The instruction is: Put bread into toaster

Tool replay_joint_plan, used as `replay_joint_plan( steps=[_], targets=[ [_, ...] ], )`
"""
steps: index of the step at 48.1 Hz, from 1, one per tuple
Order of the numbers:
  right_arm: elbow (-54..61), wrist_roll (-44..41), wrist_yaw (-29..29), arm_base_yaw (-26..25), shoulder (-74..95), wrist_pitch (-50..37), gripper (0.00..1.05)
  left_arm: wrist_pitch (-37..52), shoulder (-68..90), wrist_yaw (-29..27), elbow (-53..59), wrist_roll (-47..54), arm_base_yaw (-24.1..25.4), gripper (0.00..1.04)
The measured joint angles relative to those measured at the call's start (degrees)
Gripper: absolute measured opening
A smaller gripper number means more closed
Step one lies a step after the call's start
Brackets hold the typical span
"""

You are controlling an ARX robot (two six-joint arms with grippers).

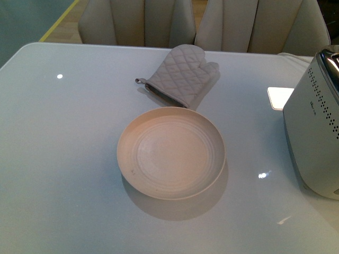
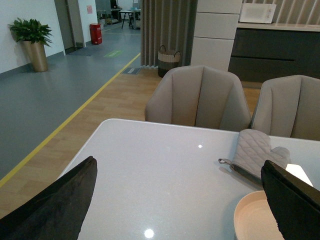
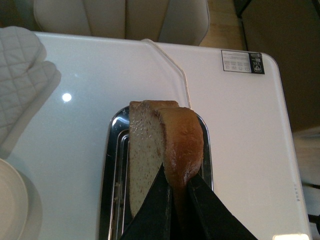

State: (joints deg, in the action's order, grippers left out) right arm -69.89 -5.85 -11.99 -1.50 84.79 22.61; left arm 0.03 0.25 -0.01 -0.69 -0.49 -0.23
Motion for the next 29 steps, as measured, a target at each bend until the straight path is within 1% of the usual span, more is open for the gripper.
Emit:
replay_joint_plan(
  steps=[4,16,29],
  targets=[
    [0.5,0.0,-1.1,0.3,0.3,0.0,0.03,0.0,0.0,0.0,0.0,0.0,0.0,0.98],
    [4.4,0.7,-2.1,1.1,0.4,-0.1,0.03,0.0,0.0,0.0,0.0,0.0,0.0,0.98],
    [6.3,0.6,-3.1,1.1,2.1,-1.5,0.03,0.0,0.0,0.0,0.0,0.0,0.0,0.98]
  ],
)
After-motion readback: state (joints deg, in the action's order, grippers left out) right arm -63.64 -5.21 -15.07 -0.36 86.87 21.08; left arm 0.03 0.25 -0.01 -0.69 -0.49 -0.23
